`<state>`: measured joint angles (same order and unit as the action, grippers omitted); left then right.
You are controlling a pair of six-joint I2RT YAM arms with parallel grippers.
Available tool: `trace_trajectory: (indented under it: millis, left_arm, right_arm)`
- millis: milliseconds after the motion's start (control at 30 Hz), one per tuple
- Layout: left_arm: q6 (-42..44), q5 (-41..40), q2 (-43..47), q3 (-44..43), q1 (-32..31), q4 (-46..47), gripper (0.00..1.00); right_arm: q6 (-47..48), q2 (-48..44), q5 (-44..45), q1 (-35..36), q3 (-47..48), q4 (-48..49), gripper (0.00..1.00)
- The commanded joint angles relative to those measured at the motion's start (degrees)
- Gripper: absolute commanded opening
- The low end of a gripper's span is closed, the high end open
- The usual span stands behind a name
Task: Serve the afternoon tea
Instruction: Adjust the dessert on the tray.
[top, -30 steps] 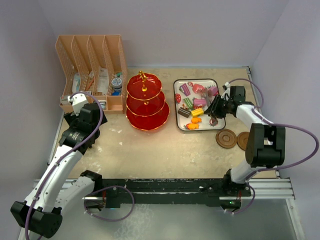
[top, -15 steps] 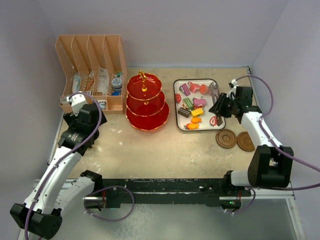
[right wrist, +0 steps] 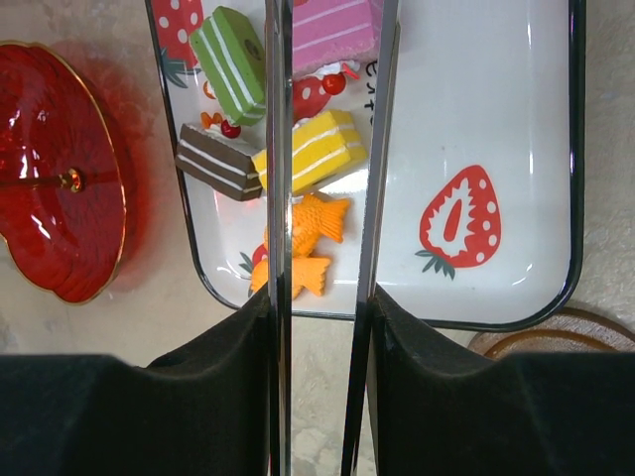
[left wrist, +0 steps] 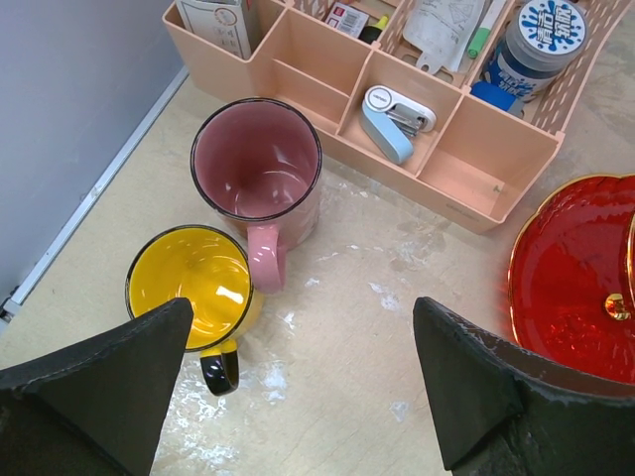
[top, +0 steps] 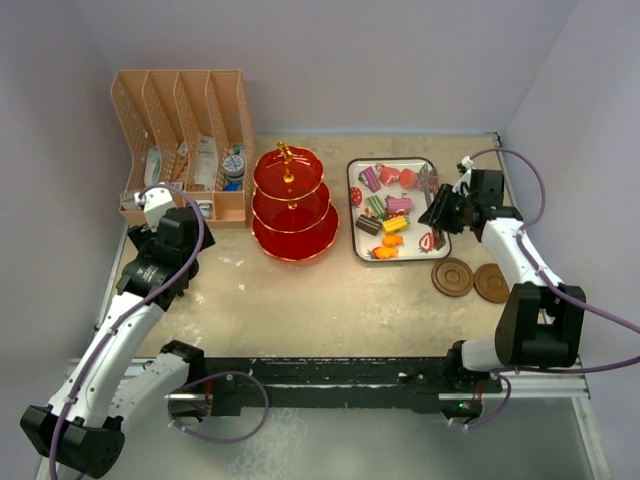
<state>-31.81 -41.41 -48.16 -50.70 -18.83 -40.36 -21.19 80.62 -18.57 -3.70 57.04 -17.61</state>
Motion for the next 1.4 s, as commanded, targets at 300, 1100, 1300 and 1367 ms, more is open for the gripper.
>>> trace_trajectory:
  millis: [300, 1100, 1300, 1367]
  left_arm:
    - [-0.47, -5.89, 2.28, -0.62, -0.15, -0.34, 0.94]
    - [-0.47, -3.70, 0.34, -0.10, -0.13, -0.29, 0.97]
    - [-0.27, -2.41, -1.62, -0.17, -0.14, 0.28, 0.97]
    - [-0.20, -2.28, -2.00, -0.17, -0.15, 0.29, 0.97]
  right_arm:
    - [1.63, -0.61, -2.52, -0.16, 6.12, -1.52, 0.37]
    - [1.94, 0.73, -7.33, -0.16, 11.78, -4.09, 0.40]
    - [3.21, 4.02, -7.33, -0.16, 13.99, -5.06, 0.42]
    - [2.50, 6.38, -5.84, -0.16, 14.30, -5.55, 0.42]
